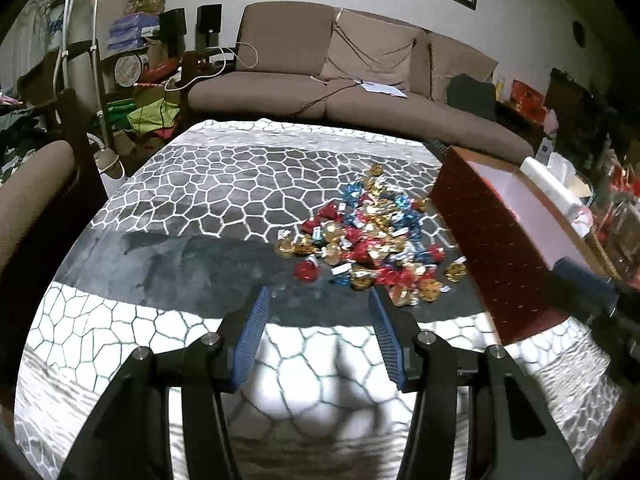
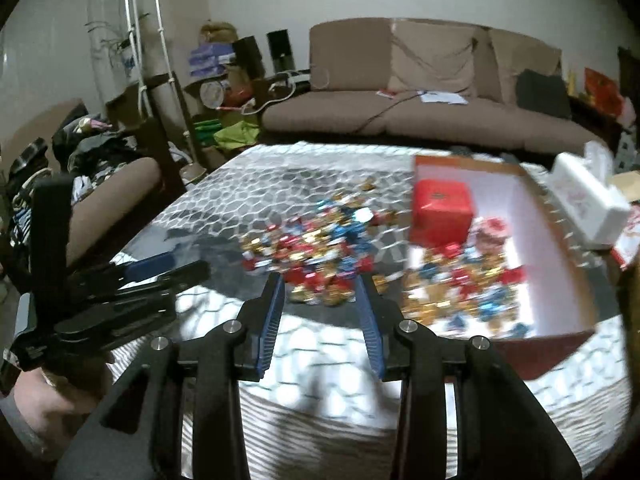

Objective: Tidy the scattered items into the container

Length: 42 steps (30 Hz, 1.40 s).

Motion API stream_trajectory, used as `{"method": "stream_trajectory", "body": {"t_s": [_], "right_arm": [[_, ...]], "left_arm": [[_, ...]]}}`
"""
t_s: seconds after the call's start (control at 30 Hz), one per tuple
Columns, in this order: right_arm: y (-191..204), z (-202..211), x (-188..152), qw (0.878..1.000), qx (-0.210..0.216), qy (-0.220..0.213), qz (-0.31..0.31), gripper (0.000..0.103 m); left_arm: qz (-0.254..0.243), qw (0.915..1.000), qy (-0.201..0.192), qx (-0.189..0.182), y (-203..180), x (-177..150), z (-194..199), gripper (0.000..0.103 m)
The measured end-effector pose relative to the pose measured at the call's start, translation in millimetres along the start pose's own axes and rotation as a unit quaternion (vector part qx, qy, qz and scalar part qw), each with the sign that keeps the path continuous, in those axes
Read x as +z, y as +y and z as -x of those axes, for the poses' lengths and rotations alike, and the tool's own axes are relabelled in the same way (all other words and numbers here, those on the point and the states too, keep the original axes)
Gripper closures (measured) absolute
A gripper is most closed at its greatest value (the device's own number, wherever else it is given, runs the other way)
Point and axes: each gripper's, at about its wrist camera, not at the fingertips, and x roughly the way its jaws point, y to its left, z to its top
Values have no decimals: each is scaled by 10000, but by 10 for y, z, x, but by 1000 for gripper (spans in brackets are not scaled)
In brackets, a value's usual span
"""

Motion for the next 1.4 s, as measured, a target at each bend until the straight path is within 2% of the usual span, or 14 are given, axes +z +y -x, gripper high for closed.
{"method": "stream_trajectory", "body": {"t_s": [0.13,0.37,0.43,0.67,0.87,0.97,1.0,1.03,1.23,1.4], "right_arm": [[143,-482,-148,9990,54,426,-81,68],[-48,-978,-211,9961,-45,808,-363,68],[-57,-1055,-218,9960,-42,829,-318,73],[-18,-1281,-175,9948,65,978,-277,72],[4,-1416,-134,9931,-14,1142,-269,74],[7,-1442,-116,9929,-138,1150,-271,79],[17,-1442,-110,9929,-160,1156,-246,80],[35,-1437,-113,9929,-194,1156,-200,80],[32,-1382,-129,9930,-138,1142,-260,80],[-29,-1233,-118,9938,165,1020,-406,80]], "left_arm": [[-174,9997,128,-91,21,-7,-225,51],[-218,9981,397,-411,169,0,-579,51],[-93,9976,480,-490,230,5,-655,51],[170,9954,617,-719,268,25,-787,51],[191,9952,680,-683,254,69,-864,51],[131,9958,654,-635,232,81,-860,52],[97,9960,630,-623,222,81,-851,67],[55,9961,628,-622,210,82,-848,87],[129,9949,674,-743,252,59,-842,89],[286,9943,685,-764,331,51,-828,89]]}}
